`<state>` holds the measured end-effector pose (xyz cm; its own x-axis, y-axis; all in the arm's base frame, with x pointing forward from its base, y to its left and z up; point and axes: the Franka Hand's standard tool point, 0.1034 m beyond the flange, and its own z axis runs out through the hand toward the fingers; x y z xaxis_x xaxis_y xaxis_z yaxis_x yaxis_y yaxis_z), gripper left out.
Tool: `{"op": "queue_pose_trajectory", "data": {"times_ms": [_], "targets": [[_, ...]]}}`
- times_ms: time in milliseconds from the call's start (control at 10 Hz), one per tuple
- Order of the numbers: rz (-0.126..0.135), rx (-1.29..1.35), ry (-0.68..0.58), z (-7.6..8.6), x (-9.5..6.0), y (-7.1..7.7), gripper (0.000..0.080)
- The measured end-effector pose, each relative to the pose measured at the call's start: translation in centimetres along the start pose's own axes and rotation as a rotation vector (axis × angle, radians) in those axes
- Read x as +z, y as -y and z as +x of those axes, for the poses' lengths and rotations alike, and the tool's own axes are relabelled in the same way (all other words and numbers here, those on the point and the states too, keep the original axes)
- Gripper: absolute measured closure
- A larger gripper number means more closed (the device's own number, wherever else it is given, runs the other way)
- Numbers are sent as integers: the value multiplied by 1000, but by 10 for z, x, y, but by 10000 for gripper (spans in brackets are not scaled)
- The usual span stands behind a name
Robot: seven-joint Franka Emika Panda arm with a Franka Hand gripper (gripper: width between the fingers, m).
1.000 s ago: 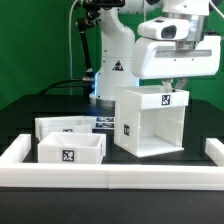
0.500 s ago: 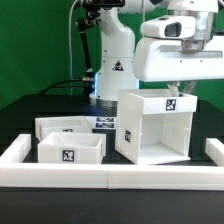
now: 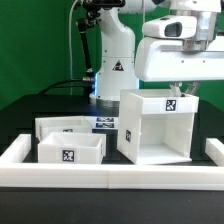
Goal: Assemble drawer
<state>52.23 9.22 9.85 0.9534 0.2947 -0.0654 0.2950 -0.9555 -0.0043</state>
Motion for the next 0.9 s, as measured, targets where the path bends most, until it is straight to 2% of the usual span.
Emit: {"op": "queue_pose_trajectory", "data": {"times_ms": [200, 400, 700, 900], "targets": [[4, 18, -6, 18, -1, -4, 762], [27, 58, 8, 29, -4, -12, 762], [28, 72, 4, 27, -2, -9, 762], [28, 222, -3, 27, -2, -10, 762]]}}
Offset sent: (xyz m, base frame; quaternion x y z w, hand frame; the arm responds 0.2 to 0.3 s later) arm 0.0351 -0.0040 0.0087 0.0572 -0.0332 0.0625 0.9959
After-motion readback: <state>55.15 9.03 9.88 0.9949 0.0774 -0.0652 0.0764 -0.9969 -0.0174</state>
